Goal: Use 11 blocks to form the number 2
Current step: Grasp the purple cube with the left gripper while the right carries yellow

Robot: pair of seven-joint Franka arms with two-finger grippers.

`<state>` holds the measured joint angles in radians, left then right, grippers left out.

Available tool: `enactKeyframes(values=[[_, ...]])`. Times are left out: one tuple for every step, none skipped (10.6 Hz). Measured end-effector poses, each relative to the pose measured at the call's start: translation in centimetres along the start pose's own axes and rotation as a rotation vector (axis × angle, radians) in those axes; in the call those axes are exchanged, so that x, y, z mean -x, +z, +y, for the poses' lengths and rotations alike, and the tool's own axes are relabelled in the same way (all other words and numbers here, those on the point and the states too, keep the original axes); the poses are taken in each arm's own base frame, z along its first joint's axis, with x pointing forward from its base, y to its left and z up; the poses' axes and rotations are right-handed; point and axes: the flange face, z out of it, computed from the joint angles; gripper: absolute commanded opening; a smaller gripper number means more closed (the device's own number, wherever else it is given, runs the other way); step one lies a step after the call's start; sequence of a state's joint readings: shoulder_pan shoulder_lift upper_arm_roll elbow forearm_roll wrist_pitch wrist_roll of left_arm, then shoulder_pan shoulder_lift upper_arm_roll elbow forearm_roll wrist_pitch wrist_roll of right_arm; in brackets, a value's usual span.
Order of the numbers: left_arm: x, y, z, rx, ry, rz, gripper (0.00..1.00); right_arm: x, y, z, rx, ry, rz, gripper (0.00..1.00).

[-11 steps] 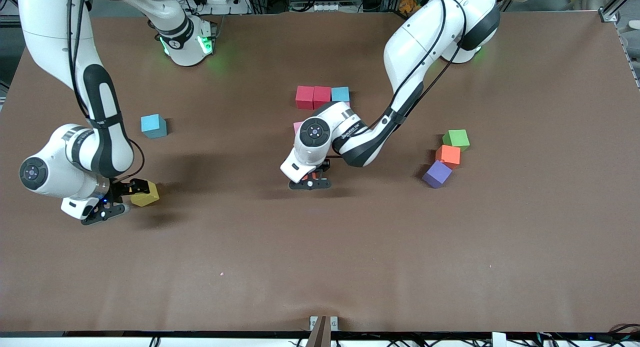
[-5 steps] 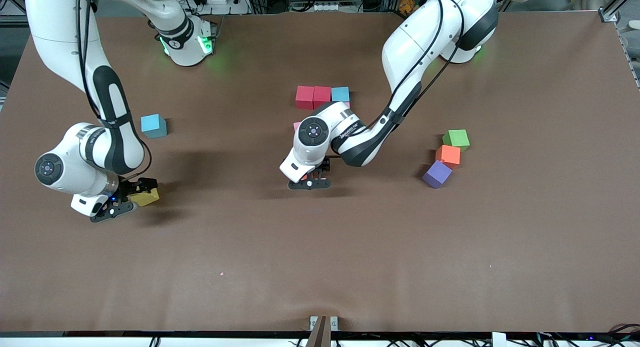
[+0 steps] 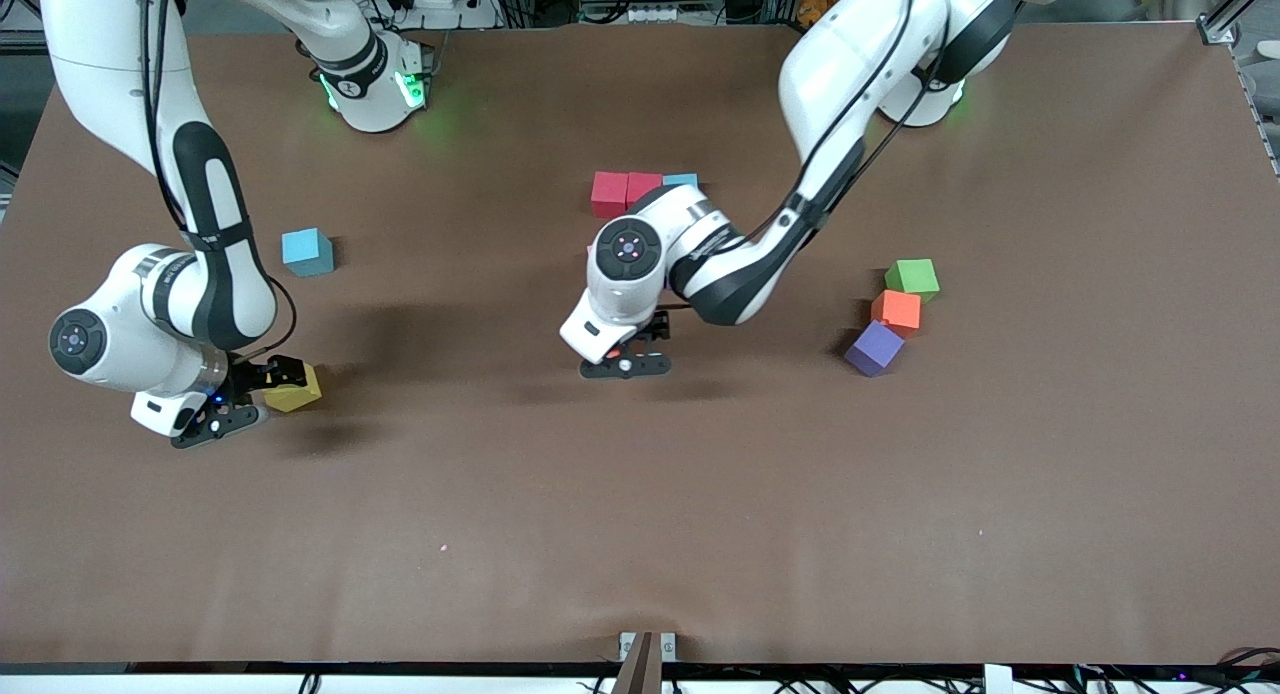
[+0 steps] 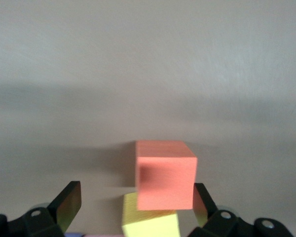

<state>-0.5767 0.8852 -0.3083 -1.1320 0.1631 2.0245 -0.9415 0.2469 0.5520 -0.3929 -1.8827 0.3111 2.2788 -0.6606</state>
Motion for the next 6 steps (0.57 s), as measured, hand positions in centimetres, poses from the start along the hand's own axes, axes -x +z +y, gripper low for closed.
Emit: enactKeyframes(values=[[-1.6, -3.1, -2.0, -0.019, -0.028, -0.001, 1.00, 0.0, 0.0, 0.0, -0.001, 0.001, 0.000, 1.00], [-3.0, -5.8, -4.5, -0.042, -0.046, -0.011, 1.00, 0.0, 0.1, 0.0, -0.001, 0.002, -0.001, 1.00], [-4.1, -7.8, -7.1, -0.060, -0.056, -0.021, 1.00, 0.1, 0.3, 0.1, -0.002, 0.003, -0.005, 1.00], [-4.8, -9.1, -10.2, -0.074, -0.062, -0.037, 1.00, 0.2, 0.6, 0.0, -0.005, 0.004, -0.012, 1.00], [-5.2, -9.7, -13.7, -0.086, -0.064, -0.060, 1.00, 0.3, 1.0, -0.1, -0.007, 0.003, -0.018, 1.00], [-5.6, -9.9, -17.6, -0.086, -0.053, -0.081, 1.00, 0.4, 1.2, -0.2, -0.010, -0.001, -0.023, 1.00]])
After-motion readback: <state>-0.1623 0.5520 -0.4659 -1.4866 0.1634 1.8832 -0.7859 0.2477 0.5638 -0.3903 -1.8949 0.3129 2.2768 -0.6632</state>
